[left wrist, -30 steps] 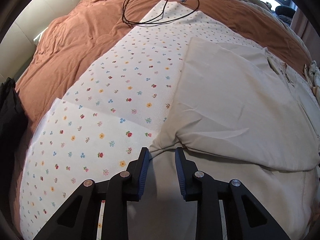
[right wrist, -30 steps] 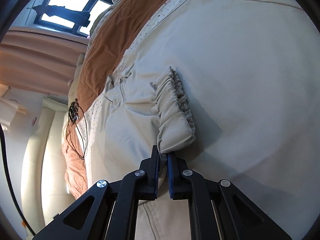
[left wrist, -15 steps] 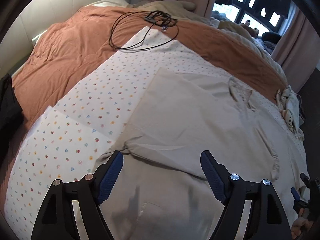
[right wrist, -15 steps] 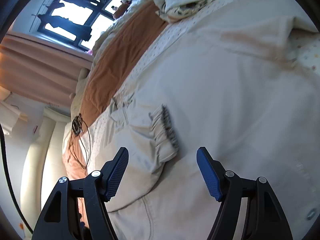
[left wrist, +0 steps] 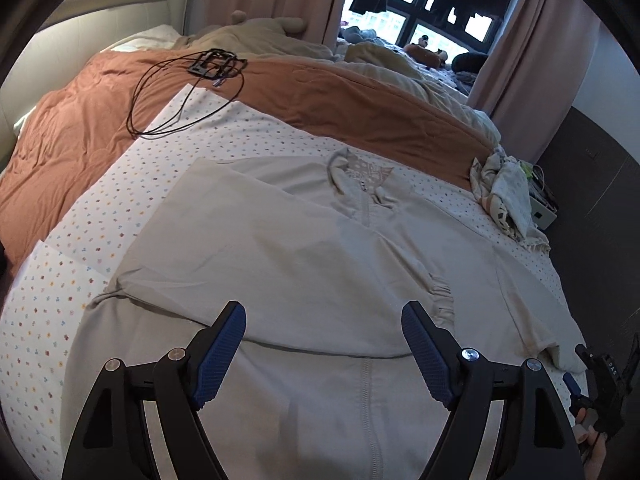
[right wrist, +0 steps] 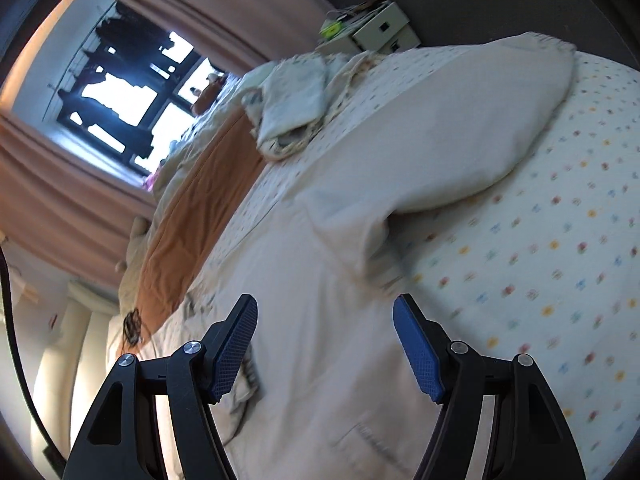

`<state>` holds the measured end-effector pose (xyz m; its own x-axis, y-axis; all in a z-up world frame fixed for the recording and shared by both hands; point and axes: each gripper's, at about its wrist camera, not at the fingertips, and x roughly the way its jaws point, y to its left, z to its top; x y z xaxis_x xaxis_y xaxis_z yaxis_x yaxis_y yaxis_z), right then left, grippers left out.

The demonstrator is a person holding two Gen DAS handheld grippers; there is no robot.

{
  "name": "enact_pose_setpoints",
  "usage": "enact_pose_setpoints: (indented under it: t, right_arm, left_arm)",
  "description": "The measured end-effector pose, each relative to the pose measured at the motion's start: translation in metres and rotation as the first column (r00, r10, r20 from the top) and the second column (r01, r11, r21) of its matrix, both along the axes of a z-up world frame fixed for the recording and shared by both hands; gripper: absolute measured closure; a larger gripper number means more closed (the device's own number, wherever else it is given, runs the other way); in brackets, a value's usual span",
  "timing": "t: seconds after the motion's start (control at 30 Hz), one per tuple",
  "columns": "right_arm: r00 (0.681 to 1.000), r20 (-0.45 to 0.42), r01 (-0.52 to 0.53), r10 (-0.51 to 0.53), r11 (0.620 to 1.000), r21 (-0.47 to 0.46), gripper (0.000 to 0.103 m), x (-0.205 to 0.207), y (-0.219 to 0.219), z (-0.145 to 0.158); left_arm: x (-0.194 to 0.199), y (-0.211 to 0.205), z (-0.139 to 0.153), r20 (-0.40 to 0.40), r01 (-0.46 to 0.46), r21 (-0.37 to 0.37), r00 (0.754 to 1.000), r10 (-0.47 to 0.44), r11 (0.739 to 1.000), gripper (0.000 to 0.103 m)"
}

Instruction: Fold large clothes

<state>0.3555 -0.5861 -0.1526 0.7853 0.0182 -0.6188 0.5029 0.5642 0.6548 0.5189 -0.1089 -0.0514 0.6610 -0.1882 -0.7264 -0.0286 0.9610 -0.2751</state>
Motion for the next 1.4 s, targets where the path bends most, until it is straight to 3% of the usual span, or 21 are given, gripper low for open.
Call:
enact_pose_setpoints:
  t: [0.17, 0.47, 0.97, 1.03, 1.07, 1.1, 1.13, 1.17, 1.27, 1.4]
  right_arm:
    - [0.997, -0.006, 0.083, -0.083, 0.996, 0.027, 0.032, -0.02, -0.044, -0.01]
    - [0.99, -0.031, 0.138, -0.137, 0.99, 0.018, 0.032, -0.026, -0.087, -0.036]
    - [0.976, -0.09, 0.195, -0.199, 0.979, -0.055, 0.034, -0.015, -0.121, -0.067]
    - [0.972, -0.076, 0.218, -0.222, 0.975, -0.05, 0.039, -0.016, -0.126, -0.069]
    - [0.971, -0.067, 0.229, -0.231, 0.972, -0.044, 0.048, -0.017, -0.128, -0.071]
    - [0.97, -0.052, 0.235, -0.237, 0.972, -0.026, 0.071, -0.017, -0.132, -0.074]
    - [0.973, -0.038, 0.229, -0.229, 0.973, 0.007, 0.087, -0.017, -0.135, -0.078]
    - [0.976, -0.023, 0.219, -0.219, 0.974, 0.049, 0.096, -0.016, -0.138, -0.084]
    - [0.974, 0.023, 0.223, -0.224, 0.974, 0.046, 0.097, -0.021, -0.135, -0.079]
    - [0.974, 0.071, 0.217, -0.217, 0.976, 0.005, 0.097, -0.023, -0.122, -0.048]
  left_arm:
    - [0.001, -0.037, -0.008, -0.003, 0.038, -0.027, 0.999, -0.038, 0.999, 0.022]
    - [0.008, -0.078, -0.035, -0.008, 0.099, -0.05, 0.995, -0.1, 0.994, 0.022]
    - [0.012, -0.06, -0.078, -0.071, 0.048, -0.127, 0.996, -0.057, 0.991, 0.022]
    - [0.012, -0.059, -0.079, -0.071, 0.046, -0.118, 0.996, -0.054, 0.992, 0.022]
    - [0.012, -0.058, -0.08, -0.072, 0.045, -0.117, 0.996, -0.053, 0.992, 0.022]
    - [0.012, -0.057, -0.08, -0.074, 0.044, -0.122, 0.996, -0.053, 0.992, 0.022]
    - [0.012, -0.056, -0.081, -0.076, 0.041, -0.128, 0.996, -0.051, 0.991, 0.022]
    - [0.013, -0.054, -0.082, -0.078, 0.034, -0.131, 0.996, -0.044, 0.991, 0.022]
    - [0.013, -0.051, -0.082, -0.086, 0.024, -0.145, 0.996, -0.037, 0.989, 0.022]
    - [0.011, -0.049, -0.08, -0.073, 0.013, -0.141, 0.997, -0.024, 0.99, 0.022]
